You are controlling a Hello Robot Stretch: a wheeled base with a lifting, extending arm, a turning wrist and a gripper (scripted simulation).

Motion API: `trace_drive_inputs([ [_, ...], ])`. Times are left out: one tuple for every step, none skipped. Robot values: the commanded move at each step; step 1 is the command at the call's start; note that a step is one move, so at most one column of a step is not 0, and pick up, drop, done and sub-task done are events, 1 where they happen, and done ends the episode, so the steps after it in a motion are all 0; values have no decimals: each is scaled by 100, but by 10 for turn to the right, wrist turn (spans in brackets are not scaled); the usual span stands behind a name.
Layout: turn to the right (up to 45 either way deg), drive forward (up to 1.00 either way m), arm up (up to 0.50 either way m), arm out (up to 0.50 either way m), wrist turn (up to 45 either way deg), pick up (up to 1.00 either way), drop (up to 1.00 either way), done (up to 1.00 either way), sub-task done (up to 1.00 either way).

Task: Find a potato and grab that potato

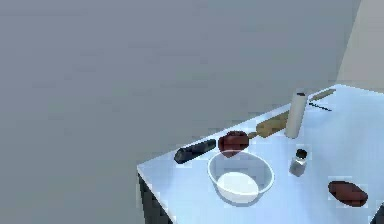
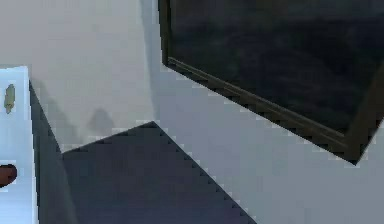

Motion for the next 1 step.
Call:
trace_drive_inputs([
  [-450,0,0,0,0,0,0,0,0],
])
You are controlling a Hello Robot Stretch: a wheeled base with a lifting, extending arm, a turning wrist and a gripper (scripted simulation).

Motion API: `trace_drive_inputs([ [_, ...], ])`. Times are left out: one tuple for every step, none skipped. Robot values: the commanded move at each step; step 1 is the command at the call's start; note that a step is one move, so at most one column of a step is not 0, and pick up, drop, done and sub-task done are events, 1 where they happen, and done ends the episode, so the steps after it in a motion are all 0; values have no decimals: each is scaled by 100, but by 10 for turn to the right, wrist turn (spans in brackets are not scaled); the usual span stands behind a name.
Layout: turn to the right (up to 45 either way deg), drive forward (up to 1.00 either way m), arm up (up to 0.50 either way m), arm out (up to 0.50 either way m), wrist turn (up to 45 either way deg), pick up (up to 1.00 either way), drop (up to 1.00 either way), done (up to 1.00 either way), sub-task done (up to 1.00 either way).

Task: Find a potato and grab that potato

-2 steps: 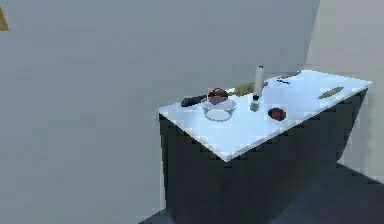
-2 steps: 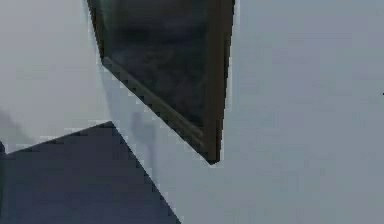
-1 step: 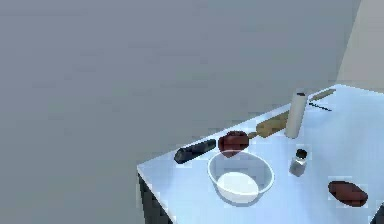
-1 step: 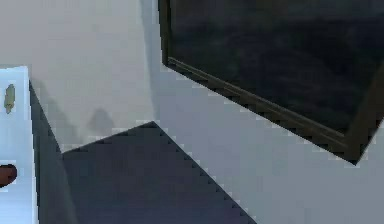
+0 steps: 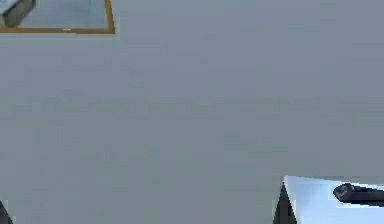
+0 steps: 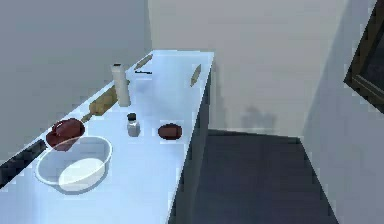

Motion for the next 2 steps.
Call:
trace_drive_inputs([
  [-90,0,0,0,0,0,0,0,0],
  [0,35,0,0,0,0,0,0,0],
])
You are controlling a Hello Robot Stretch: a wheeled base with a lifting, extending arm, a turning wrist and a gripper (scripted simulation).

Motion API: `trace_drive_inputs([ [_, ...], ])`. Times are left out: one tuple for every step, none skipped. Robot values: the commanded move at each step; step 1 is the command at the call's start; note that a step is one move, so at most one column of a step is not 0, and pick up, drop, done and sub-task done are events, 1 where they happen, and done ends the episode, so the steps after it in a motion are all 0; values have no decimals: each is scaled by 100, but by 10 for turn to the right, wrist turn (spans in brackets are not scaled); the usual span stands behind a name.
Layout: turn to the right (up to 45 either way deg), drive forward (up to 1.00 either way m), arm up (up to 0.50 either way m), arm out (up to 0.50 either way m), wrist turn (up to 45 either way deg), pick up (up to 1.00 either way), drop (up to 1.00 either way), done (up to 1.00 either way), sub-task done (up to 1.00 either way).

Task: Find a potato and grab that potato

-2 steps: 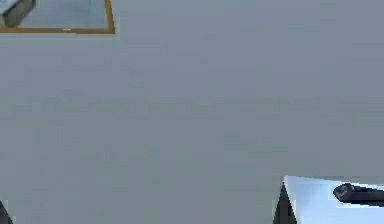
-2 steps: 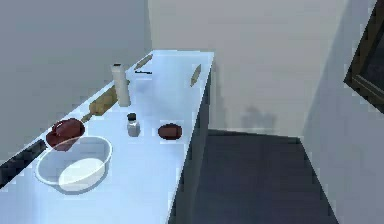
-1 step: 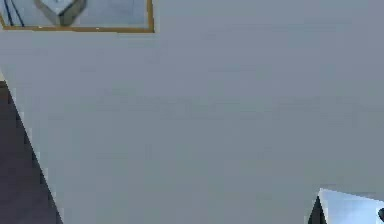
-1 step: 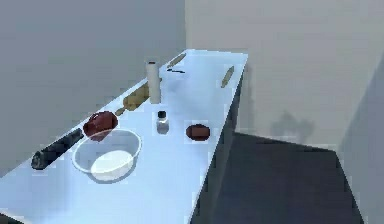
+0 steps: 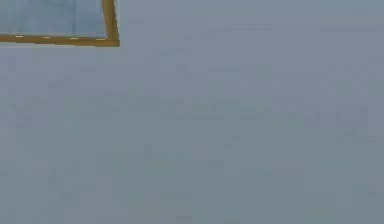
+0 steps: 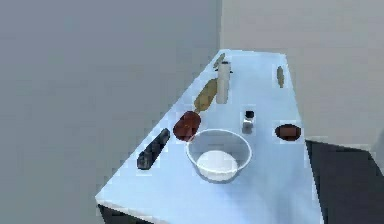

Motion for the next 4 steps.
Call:
trace_drive_inputs([
  [240,0,0,0,0,0,0,0,0],
  [0,0,50,0,0,0,0,0,0],
  [0,0,38,0,0,0,0,0,0],
  [0,0,0,44,0,0,0,0,0],
])
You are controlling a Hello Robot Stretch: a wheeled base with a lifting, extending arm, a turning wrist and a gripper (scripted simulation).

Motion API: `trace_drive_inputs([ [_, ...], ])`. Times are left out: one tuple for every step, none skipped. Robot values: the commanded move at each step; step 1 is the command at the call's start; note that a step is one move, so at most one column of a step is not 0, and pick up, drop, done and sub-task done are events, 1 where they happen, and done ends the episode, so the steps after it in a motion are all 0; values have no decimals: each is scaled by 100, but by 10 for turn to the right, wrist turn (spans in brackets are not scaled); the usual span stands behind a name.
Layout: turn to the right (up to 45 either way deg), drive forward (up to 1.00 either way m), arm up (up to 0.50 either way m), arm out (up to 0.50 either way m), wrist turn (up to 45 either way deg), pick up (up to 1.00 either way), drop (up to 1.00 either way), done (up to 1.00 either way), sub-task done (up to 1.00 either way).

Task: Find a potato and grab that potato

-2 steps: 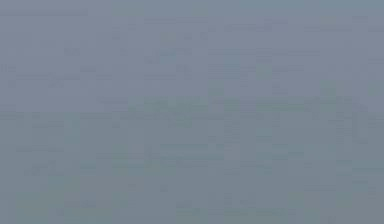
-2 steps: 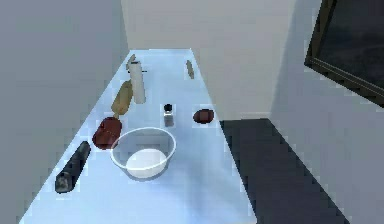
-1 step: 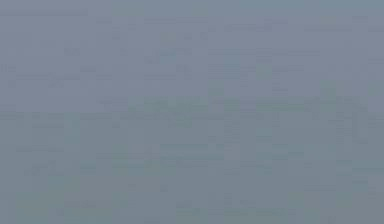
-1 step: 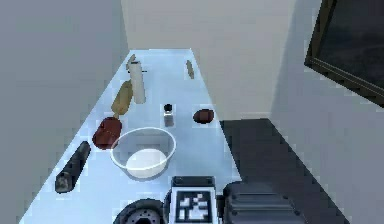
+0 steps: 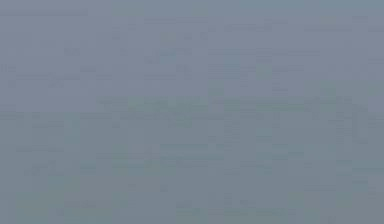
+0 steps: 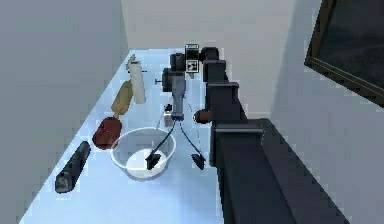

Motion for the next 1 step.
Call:
trace_drive_inputs([
  [0,0,0,0,450,0,0,0,0],
])
